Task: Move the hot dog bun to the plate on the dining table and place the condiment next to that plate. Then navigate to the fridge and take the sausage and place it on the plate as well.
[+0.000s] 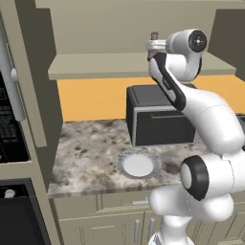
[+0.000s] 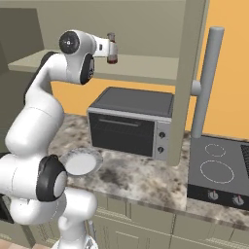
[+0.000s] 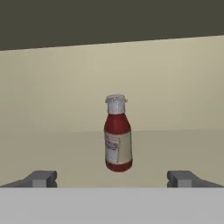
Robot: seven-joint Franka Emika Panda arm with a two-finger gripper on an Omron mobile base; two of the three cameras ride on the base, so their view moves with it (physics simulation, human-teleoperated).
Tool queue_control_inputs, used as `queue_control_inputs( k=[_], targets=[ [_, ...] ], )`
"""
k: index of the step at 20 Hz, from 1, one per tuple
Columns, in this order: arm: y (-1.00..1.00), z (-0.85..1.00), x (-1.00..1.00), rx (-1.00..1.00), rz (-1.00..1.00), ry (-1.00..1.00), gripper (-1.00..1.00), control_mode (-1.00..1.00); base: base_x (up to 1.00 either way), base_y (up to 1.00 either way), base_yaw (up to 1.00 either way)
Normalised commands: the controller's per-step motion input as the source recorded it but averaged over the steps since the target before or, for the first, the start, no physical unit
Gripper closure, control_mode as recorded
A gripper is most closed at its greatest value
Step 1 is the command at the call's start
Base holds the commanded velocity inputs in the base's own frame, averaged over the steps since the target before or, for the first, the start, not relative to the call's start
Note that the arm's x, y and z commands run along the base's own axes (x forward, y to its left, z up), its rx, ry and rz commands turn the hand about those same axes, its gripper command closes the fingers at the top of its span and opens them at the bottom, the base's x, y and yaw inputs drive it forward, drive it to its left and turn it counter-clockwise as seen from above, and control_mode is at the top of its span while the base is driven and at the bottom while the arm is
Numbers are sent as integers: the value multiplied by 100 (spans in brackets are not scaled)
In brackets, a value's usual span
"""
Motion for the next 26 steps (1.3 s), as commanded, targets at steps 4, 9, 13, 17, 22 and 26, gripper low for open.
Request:
queue_control_inputs(
  k=[4, 9, 13, 17, 22, 26],
  targets=[
    [-21, 0, 35, 0, 6, 5, -100, -100, 0, 0, 0],
    [-4, 0, 34, 0, 1, 5, -100, -100, 0, 0, 0],
    [0, 0, 33, 0, 0, 3, -100, -100, 0, 0, 0],
    [3, 0, 35, 0, 0, 4, -100, -100, 0, 0, 0],
    [1, 0, 32, 0, 0, 2, -100, -100, 0, 0, 0],
    [0, -3, 26, -1, 0, 7, -100, -100, 0, 0, 0]
  ],
)
